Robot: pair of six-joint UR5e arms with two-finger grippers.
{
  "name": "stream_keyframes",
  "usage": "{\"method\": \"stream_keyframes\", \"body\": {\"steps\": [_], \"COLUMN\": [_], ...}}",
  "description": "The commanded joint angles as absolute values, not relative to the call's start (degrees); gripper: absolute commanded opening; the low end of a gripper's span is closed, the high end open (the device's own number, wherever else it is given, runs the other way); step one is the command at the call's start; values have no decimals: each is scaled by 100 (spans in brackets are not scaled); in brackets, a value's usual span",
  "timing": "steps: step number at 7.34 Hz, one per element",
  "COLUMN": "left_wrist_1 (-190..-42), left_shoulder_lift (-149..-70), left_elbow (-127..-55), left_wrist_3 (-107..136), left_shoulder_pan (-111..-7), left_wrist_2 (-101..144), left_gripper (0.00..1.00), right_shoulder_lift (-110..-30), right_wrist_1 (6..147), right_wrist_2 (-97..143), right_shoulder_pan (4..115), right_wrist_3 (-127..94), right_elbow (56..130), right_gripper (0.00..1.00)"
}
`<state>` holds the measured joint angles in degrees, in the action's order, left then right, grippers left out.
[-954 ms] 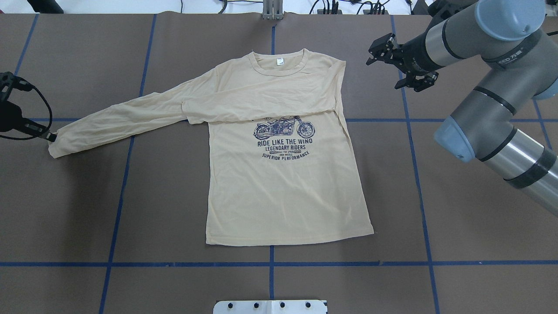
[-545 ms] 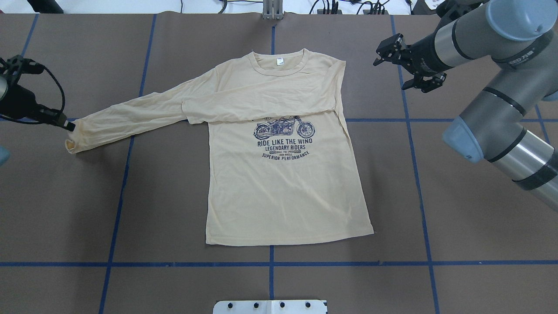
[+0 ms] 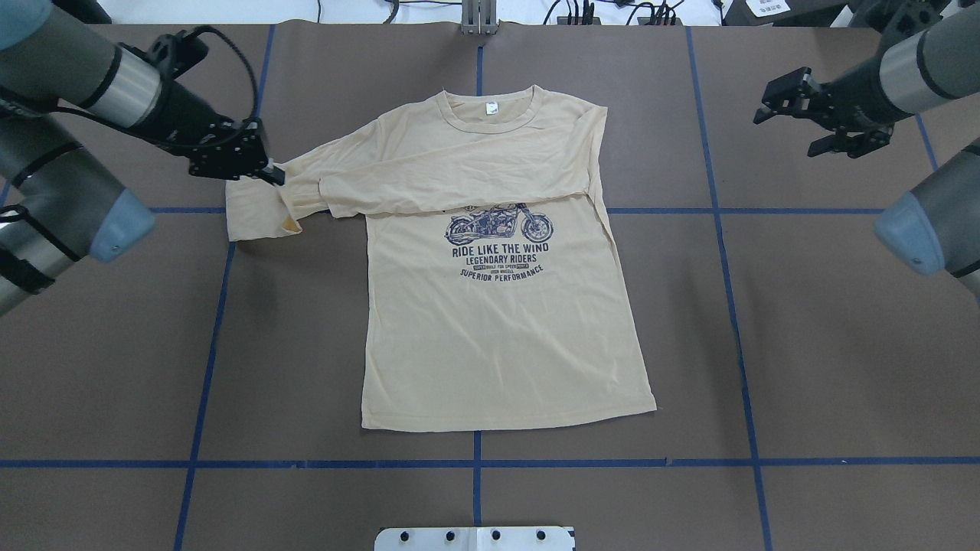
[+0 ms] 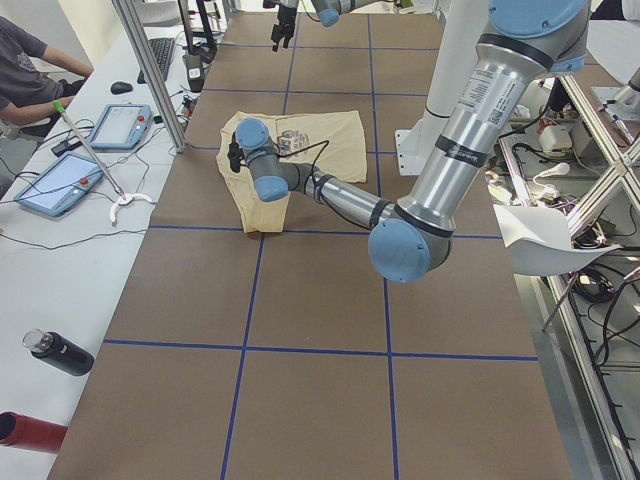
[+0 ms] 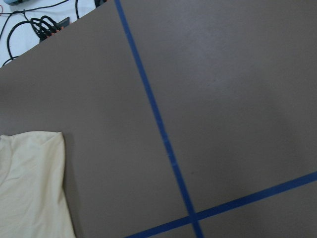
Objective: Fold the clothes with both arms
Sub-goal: 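Fold the held sleeve with the left gripper across the shirt toward the collar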
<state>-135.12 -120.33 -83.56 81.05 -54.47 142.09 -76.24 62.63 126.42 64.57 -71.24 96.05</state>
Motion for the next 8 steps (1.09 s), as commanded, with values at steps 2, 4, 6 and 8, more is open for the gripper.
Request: {"method": "stream_keyframes", "body": {"steps": [2,4,6,8], "left_wrist_1": [-13448,-13500,-13535,-13876], "left_shoulder_lift": [-14370,-15431,-15905,-15926], "left_elbow": [-7039,-5900,-5251,-5002], "left_wrist_3": [9771,9896,9931,9975], "left_shoulder_pan": [-4651,-4300,-4053,-3824], "left_wrist_2": [12957,11837,11191,10760], "left_gripper": [0,0,0,0], "right_shoulder_lift": [-8138,-8130,-8112,-8077], "right_wrist_1": [6258,6249,6249,6249], "right_wrist_2": [12867,12867,12867,12858], "right_shoulder_pan": [7074,7066,7058,7058], "right_wrist_3": [-5644,-5625,-5625,-5625], "right_elbow": [9133,9001,8930,8842], "right_gripper": [100,100,100,100]}}
